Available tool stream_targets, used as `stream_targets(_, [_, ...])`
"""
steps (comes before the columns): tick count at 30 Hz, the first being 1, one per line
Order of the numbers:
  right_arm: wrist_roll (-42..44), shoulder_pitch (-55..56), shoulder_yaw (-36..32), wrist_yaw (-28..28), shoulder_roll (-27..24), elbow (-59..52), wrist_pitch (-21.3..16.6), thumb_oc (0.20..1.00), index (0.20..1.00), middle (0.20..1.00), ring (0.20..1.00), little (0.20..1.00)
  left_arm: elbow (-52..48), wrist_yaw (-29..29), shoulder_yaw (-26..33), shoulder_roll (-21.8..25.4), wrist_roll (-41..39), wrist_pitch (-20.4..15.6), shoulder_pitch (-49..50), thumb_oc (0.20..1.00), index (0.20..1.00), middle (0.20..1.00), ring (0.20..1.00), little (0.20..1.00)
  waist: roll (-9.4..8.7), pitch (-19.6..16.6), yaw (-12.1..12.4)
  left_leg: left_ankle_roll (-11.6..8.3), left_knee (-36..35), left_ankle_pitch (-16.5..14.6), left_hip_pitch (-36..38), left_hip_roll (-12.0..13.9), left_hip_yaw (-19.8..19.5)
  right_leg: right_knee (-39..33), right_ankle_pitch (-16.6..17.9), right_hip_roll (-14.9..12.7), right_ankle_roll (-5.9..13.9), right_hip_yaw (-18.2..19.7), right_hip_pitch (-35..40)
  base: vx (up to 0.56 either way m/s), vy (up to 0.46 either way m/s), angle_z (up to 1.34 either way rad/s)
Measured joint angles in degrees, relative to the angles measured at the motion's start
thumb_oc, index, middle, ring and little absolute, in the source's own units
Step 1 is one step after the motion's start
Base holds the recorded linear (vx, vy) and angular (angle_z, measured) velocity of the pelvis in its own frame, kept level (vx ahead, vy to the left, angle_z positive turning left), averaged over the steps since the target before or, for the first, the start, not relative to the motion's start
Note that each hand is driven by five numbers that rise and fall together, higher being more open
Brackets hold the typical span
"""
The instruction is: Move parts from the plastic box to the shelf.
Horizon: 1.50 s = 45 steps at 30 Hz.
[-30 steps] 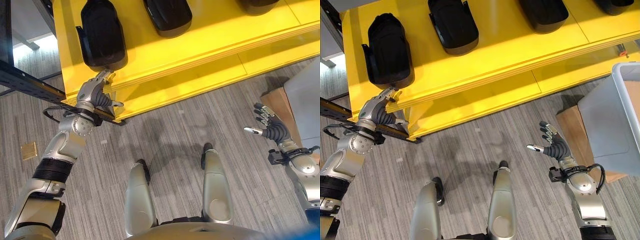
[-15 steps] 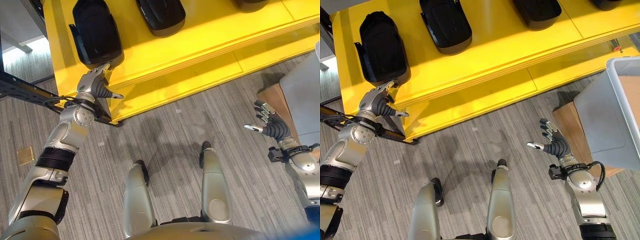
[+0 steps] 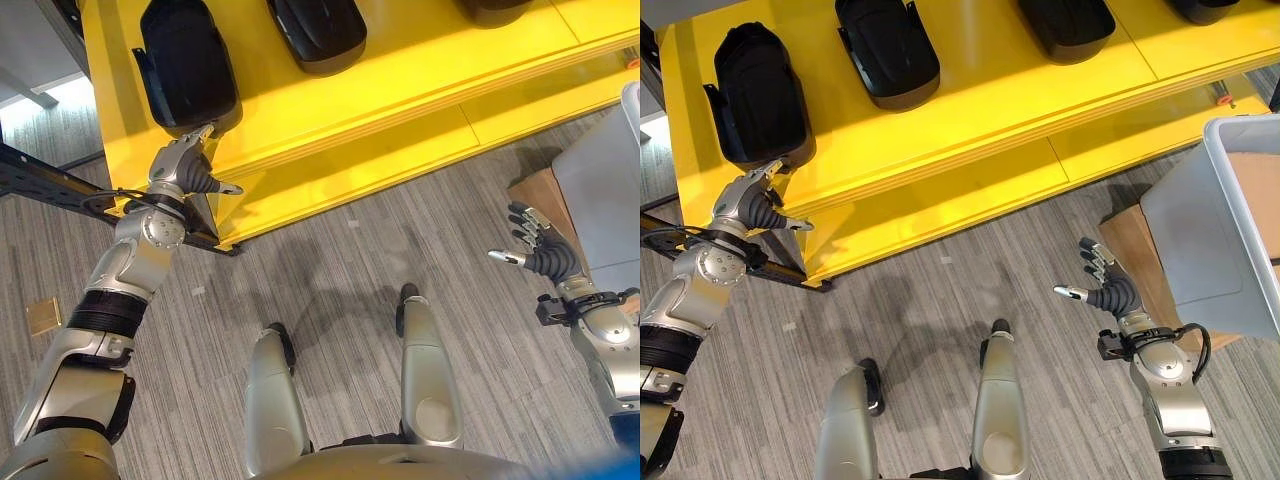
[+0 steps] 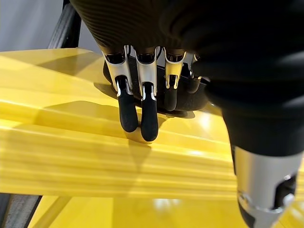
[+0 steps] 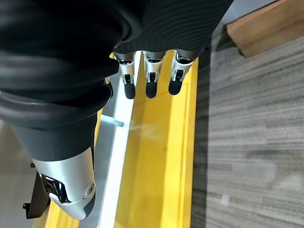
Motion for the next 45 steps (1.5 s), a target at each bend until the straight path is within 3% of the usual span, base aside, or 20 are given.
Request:
stream_targets(15, [0.06,0.05,-0.14,0.56,-0.01,0.0,0.0,1.0,1.0,1.0,1.0,1.0,2.08,1.61,0.03,2.63,-2.23,0.19,-1.76,1.0,1.0,1.0,1.0,1.0,0.01,0.01,-0.21,0.0,-0.22,0.0,0.0,0.03,0.07,-0.12,-0.01,0.02,0.02,0.04,-0.09,0.0,0.0,0.0])
stream_targets(45, [0.08,0.31,-0.17,0.57,-0.14,0.01,-0.01,1.0,1.0,1.0,1.0,1.0,3.43,3.35,-0.03,2.75,-2.45,1.12,-4.92,1.0,1.0,1.0,1.0,1.0,-0.05,0.03,-0.89,-0.12,-0.22,-0.19,-0.06,0.56,0.3,0.02,-0.09,0.47,0.07,0.17,-0.5,0.0,0.0,0.0])
